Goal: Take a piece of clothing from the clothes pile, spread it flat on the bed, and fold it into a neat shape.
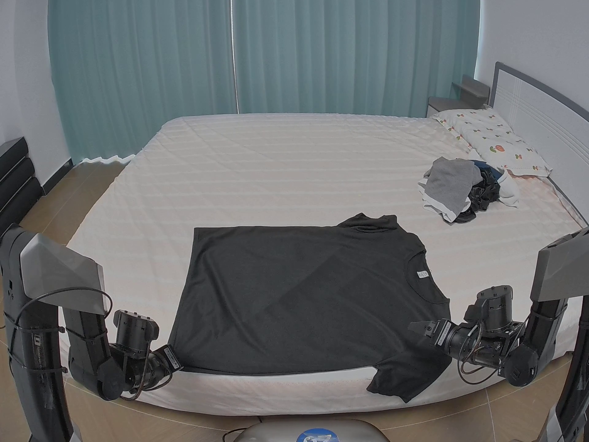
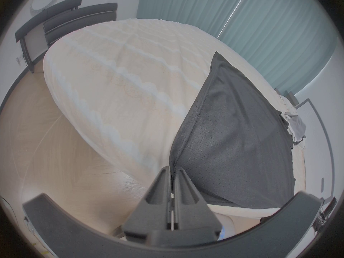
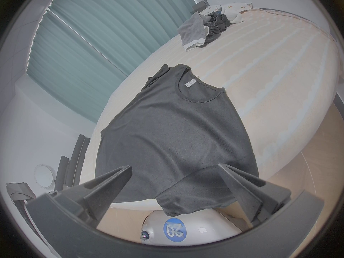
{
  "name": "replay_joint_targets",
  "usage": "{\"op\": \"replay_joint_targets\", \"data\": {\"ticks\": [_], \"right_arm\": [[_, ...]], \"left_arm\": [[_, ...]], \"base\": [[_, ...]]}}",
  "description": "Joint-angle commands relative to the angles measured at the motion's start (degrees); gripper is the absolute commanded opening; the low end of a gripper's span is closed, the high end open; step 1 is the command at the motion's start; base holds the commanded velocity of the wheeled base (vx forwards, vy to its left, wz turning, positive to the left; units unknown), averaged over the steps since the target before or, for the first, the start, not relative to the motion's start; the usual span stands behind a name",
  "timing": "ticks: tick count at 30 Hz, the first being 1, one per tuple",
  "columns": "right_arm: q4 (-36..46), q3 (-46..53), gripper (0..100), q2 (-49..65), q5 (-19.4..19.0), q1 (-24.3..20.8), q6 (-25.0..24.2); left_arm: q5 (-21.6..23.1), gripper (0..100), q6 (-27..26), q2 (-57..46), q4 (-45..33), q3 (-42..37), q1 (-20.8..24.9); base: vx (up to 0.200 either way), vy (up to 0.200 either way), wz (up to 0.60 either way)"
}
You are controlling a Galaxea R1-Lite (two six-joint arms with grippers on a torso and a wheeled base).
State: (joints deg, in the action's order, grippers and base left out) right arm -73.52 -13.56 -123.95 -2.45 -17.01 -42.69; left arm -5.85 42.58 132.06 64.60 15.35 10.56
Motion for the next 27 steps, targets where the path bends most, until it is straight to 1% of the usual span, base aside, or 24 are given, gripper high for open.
{"op": "replay_joint_targets", "data": {"ticks": [1, 6, 10, 12, 19, 27], "right_arm": [[0.48, -0.07, 100, -0.5, -0.01, 0.66, 0.06], [0.84, -0.33, 100, -1.91, -0.1, 2.42, 0.42], [0.13, -0.59, 100, -5.51, -0.1, 4.09, 2.96], [0.13, -0.86, 100, -6.3, -0.1, 4.61, 3.32], [0.75, -1.3, 100, -5.77, -0.1, 6.9, 4.9], [0.92, -0.24, 100, -6.65, -0.01, 7.43, 8.77]], "left_arm": [[-1.0, 0, -1.36, 0.21, 0.18, -1.64, -0.01], [-1.44, 0, -2.24, 0.39, 0.27, -2.6, -0.01], [-1.44, 0, -2.33, 1.01, 0.27, -2.08, -0.19], [-1.44, 0, -2.24, 1.01, 0.27, -2.08, -0.19], [-1.44, 0, -2.24, 1.36, 0.35, -1.99, -0.19], [-1.44, 0, -2.24, 1.36, 0.35, -1.99, -0.19]], "base": [[0.0, 0.0, 0.0], [0.0, 0.0, 0.0], [0.0, 0.0, 0.0], [0.0, 0.0, 0.0], [0.0, 0.0, 0.0], [0.0, 0.0, 0.0]]}}
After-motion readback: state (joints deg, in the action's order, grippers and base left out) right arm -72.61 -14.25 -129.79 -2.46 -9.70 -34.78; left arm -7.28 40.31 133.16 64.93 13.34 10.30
